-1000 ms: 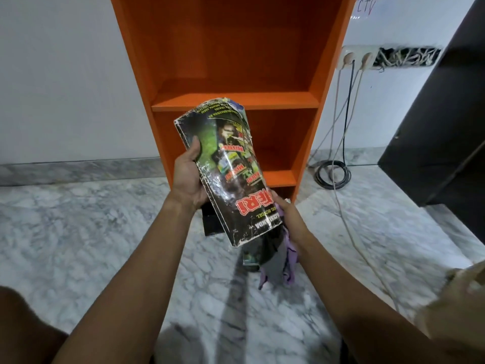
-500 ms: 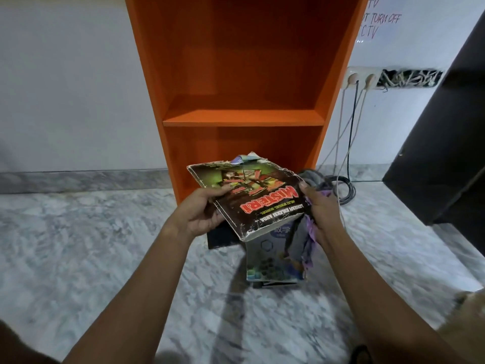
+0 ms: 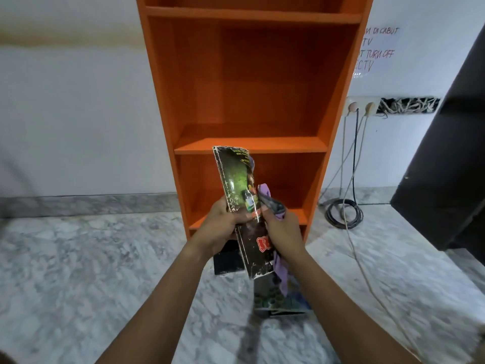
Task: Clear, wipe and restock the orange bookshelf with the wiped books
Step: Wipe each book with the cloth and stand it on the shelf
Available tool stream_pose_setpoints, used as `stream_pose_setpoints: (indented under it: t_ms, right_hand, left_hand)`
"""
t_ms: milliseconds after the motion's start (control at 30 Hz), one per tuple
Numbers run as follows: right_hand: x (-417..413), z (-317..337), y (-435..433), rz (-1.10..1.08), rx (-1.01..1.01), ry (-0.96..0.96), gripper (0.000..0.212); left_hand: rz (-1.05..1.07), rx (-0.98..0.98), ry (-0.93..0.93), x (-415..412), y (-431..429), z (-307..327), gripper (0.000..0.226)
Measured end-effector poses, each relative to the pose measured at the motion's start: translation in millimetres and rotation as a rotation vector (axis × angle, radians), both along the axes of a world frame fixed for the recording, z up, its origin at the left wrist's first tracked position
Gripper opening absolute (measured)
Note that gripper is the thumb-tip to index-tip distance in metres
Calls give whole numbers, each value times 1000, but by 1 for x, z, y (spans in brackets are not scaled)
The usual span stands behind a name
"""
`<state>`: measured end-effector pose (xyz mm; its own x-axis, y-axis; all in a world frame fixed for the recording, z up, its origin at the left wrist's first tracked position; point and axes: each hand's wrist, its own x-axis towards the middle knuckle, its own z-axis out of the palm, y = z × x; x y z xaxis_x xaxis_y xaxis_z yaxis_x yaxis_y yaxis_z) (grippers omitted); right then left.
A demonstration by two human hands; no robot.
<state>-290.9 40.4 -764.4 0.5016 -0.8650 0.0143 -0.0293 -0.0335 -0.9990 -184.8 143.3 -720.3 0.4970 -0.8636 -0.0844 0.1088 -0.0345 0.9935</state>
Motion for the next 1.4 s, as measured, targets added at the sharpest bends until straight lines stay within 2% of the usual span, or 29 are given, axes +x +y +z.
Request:
stream_pose_setpoints:
  t_ms: [100, 233, 467, 600, 700, 800, 900, 1033, 1067, 1167, 1267, 1400]
  right_hand:
    - [9, 16, 2, 65, 35, -104, 19]
    - [17, 46, -6, 105, -12, -125, 15]
    - [62, 121, -35, 41, -101, -152, 17]
    - [96, 156, -53, 16, -161, -145, 13]
    - [118, 171, -67, 7, -174, -143, 18]
    - [140, 179, -81, 14, -169, -160, 15]
    - [165, 181, -97, -6, -148, -162, 11]
    - [198, 172, -122, 2, -121, -136, 22]
    - [205, 168, -127, 8, -118, -119, 20]
    - [219, 155, -137, 17, -87, -101, 22]
    - [228, 141, -139, 38, -65, -94, 11]
    - [234, 125, -136, 25, -26, -83, 36]
  left_hand:
    - [-25, 4, -92, 9, 2, 15, 37]
    - [-37, -48, -271, 30, 1, 47, 38]
    - [40, -159, -505, 67, -9, 121, 44]
    - [133, -194, -530, 98, -24, 150, 45]
    - [235, -226, -552, 121, -43, 161, 46]
    - [354, -240, -610, 149, -70, 164, 39]
    - [479, -210, -698, 176, -98, 155, 44]
    - [669, -194, -670, 208, -133, 130, 59]
    - [713, -177, -657, 215, -140, 125, 57]
    - [854, -96, -569, 228, -154, 116, 32]
    - [923, 4, -449, 229, -160, 116, 27]
    - [889, 56, -412, 227, -158, 107, 25]
